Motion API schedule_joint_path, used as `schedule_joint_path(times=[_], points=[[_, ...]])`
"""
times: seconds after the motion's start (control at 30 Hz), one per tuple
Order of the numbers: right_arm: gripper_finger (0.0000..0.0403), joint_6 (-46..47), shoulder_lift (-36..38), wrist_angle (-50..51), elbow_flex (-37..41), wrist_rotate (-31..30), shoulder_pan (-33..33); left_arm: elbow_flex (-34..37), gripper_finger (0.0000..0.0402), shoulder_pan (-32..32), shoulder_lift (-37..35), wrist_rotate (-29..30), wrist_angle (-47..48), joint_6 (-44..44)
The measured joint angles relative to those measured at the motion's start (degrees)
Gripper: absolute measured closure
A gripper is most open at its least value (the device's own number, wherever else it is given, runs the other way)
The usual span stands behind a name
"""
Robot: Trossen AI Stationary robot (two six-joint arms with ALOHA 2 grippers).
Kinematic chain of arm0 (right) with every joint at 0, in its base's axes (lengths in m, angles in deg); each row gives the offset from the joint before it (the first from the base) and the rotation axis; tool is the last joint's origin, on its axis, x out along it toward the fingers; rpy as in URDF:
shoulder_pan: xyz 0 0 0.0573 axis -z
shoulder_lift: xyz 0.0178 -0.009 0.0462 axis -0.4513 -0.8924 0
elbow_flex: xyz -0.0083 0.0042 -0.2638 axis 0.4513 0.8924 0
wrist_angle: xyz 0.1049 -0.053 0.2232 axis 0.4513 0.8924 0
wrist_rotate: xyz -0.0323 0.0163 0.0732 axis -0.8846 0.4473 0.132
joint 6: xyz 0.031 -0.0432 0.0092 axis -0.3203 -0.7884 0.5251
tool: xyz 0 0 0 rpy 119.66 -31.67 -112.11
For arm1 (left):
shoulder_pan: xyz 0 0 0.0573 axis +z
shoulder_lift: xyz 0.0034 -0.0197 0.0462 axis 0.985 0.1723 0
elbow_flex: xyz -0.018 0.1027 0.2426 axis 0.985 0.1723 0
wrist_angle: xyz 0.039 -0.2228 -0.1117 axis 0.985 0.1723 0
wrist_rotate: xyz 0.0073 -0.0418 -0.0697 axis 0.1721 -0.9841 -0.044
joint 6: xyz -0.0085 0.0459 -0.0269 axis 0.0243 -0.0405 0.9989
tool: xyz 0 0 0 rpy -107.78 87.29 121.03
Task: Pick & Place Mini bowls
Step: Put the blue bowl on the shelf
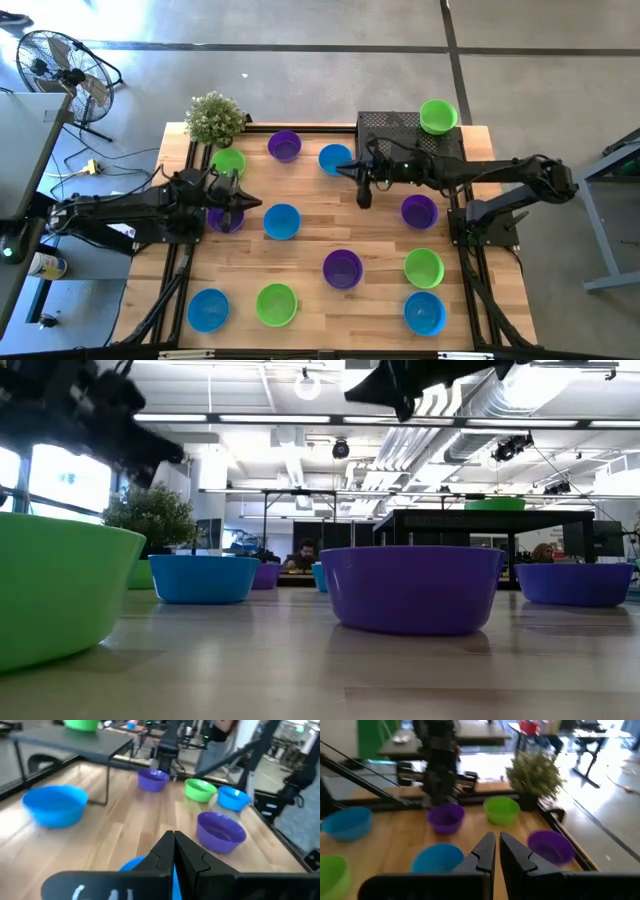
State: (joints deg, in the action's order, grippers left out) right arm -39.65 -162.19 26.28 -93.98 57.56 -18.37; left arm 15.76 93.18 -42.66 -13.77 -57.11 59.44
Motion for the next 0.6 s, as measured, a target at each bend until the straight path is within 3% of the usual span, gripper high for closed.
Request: schedule_joint_path(times=[0.27,0.6], points=[[0.0389,-0.5,-0.1,-0.4,0.0,-3.1,-3.7,-8.5,0.0396,0.0,14.4,2.5,8.0,-3.3],[0.0389,-1.8,-0.1,0.1,0.0,-2.8,-6.3,-15.1,0.0294,0.0,32.2,7.6,13.2,-4.0]])
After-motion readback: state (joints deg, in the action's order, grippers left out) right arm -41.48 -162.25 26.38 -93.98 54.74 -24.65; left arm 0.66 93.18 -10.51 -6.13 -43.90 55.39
